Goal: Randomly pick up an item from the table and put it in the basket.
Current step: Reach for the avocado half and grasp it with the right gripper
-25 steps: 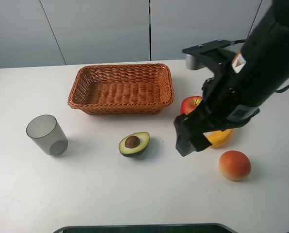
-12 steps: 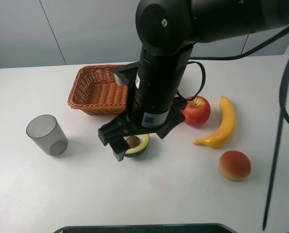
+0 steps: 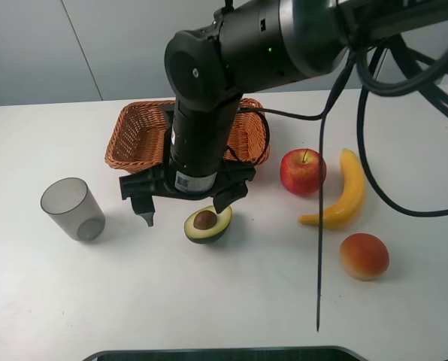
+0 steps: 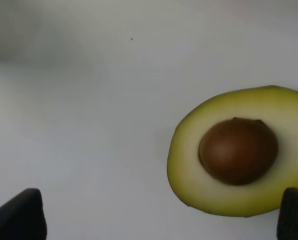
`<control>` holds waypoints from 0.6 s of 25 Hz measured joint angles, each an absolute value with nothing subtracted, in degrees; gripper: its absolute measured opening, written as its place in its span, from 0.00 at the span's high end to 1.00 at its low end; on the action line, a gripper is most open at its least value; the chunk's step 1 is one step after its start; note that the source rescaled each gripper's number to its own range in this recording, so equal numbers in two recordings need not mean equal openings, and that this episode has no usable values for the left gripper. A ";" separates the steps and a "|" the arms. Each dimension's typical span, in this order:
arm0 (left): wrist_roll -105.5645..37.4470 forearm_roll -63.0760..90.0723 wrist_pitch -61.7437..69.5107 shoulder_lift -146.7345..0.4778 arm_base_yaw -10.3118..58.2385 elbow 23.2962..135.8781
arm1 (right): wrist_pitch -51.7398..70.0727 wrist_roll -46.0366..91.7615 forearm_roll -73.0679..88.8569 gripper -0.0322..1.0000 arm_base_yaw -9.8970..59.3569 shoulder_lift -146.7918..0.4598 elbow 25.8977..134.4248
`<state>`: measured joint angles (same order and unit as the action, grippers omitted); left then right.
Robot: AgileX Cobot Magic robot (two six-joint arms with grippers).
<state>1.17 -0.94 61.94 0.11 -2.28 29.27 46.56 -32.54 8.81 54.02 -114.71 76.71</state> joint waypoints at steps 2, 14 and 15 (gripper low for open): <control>1.17 -0.94 61.94 0.11 -2.28 29.27 | 46.15 -34.81 8.09 0.00 54.02 -115.41 76.71; 1.17 -0.94 61.94 0.11 -2.28 29.27 | 45.02 -38.12 5.02 0.00 52.91 -115.91 75.75; 1.17 -0.94 61.94 0.11 -2.28 29.27 | 45.02 -38.12 5.02 0.00 52.77 -116.27 75.77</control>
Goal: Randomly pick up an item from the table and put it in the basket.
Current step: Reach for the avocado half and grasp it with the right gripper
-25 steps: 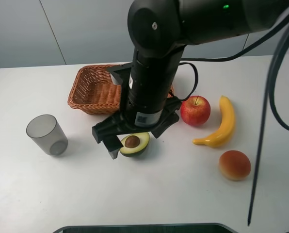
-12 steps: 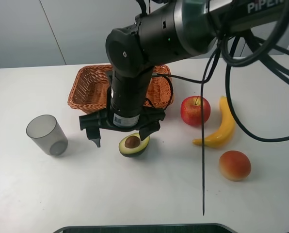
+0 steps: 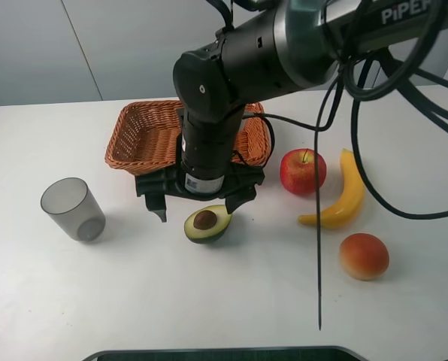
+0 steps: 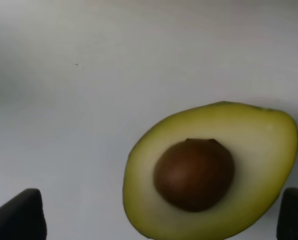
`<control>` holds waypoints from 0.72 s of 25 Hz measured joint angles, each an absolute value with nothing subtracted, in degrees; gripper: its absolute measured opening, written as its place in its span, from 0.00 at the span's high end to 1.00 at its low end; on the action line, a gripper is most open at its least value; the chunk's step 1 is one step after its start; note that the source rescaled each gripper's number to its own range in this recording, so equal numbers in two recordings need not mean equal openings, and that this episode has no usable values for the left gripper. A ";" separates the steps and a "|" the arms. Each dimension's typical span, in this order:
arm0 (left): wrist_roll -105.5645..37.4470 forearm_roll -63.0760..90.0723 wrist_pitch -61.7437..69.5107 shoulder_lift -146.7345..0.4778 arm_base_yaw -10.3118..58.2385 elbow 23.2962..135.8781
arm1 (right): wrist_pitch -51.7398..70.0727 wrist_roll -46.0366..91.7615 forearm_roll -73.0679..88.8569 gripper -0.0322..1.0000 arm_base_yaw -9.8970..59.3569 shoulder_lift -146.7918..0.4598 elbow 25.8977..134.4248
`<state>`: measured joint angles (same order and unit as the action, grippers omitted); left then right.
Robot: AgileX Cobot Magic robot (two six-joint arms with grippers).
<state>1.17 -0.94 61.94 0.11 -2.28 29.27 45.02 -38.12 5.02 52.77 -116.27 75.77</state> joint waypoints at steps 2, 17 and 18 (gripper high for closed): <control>1.17 -0.94 61.94 0.11 -2.28 29.27 | 44.91 -38.12 4.64 0.00 52.57 -116.81 75.77; 1.17 -0.94 61.94 0.11 -2.28 29.27 | 43.67 -38.20 0.60 0.00 52.22 -118.74 75.73; 1.17 -0.94 61.94 0.11 -2.28 29.27 | 43.56 -38.20 0.59 0.00 52.22 -118.85 75.73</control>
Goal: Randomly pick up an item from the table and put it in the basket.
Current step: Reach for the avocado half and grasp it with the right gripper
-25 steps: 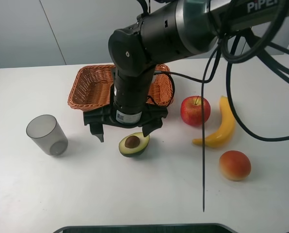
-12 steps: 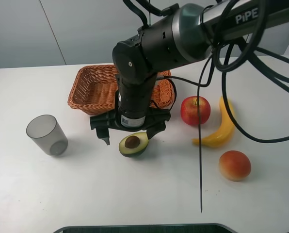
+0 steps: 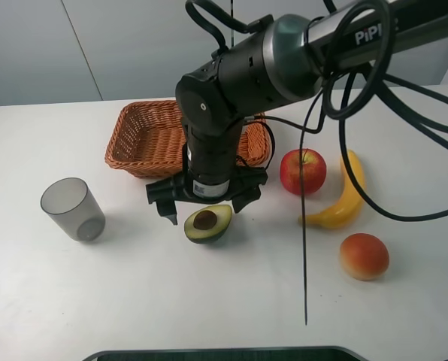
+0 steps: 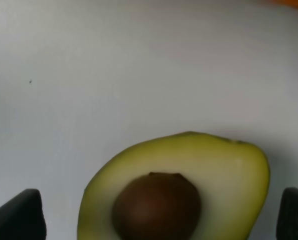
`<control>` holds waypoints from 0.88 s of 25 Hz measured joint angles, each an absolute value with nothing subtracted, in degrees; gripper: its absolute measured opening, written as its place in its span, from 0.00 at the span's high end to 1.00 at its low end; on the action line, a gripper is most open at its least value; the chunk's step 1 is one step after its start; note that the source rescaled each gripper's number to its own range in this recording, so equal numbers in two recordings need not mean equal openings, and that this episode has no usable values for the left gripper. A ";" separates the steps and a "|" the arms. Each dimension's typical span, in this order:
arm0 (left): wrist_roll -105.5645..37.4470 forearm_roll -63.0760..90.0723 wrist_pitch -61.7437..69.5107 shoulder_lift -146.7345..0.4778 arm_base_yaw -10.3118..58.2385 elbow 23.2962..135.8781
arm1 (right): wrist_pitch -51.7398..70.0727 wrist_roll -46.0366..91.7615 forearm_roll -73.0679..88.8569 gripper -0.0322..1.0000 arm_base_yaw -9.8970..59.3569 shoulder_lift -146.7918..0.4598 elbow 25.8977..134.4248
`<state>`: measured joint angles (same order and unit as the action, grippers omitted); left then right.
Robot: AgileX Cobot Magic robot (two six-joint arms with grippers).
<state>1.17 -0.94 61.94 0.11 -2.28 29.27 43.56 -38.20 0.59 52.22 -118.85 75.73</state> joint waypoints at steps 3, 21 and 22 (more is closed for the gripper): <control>1.17 -0.94 61.94 0.11 -2.28 29.27 | 43.45 -38.20 0.59 0.00 52.22 -119.63 75.73; 1.17 -0.94 61.94 0.11 -2.28 29.27 | 40.64 -37.95 0.48 0.00 52.22 -121.45 75.49; 1.17 -0.94 61.94 0.11 -2.28 29.27 | 40.54 -37.85 0.48 0.00 52.22 -121.45 75.49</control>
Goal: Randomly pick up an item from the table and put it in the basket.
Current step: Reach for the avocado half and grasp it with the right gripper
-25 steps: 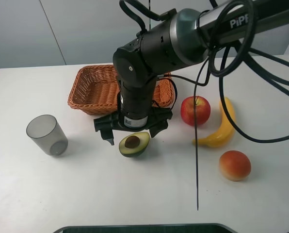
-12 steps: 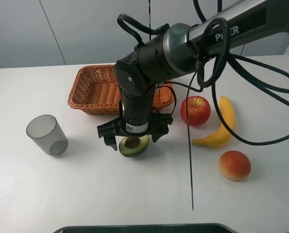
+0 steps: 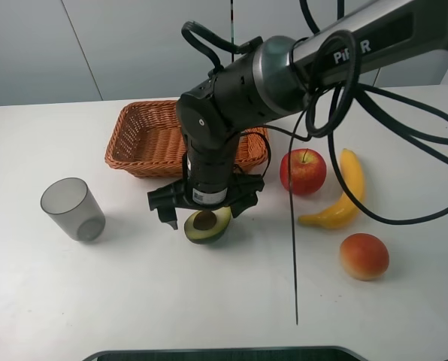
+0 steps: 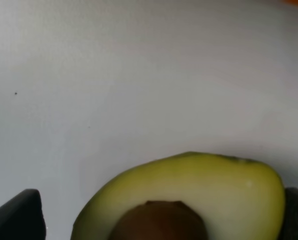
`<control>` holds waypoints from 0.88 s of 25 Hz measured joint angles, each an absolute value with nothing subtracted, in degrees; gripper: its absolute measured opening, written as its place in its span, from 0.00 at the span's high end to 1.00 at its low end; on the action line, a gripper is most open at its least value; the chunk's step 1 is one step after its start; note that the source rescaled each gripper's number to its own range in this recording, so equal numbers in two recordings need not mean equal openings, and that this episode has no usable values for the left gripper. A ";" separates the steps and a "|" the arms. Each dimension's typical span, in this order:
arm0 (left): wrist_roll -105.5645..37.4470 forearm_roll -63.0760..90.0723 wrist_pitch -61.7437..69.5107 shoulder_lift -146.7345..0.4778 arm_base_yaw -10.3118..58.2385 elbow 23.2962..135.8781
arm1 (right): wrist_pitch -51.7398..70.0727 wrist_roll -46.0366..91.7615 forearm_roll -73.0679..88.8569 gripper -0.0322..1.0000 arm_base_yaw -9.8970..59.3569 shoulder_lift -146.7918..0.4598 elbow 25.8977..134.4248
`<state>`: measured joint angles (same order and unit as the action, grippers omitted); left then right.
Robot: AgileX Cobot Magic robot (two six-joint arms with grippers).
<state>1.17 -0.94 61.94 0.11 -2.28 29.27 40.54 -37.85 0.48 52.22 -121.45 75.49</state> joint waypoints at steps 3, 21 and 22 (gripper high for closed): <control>1.17 -0.94 61.94 0.11 -2.28 29.27 | 40.54 -37.85 0.48 0.00 52.22 -122.17 75.49; 1.17 -0.94 61.94 0.11 -2.28 29.27 | 41.68 -37.83 0.47 0.96 52.00 -123.53 75.26; 1.17 -0.94 61.94 0.11 -2.28 29.27 | 41.68 -37.83 0.47 0.96 52.00 -123.53 75.26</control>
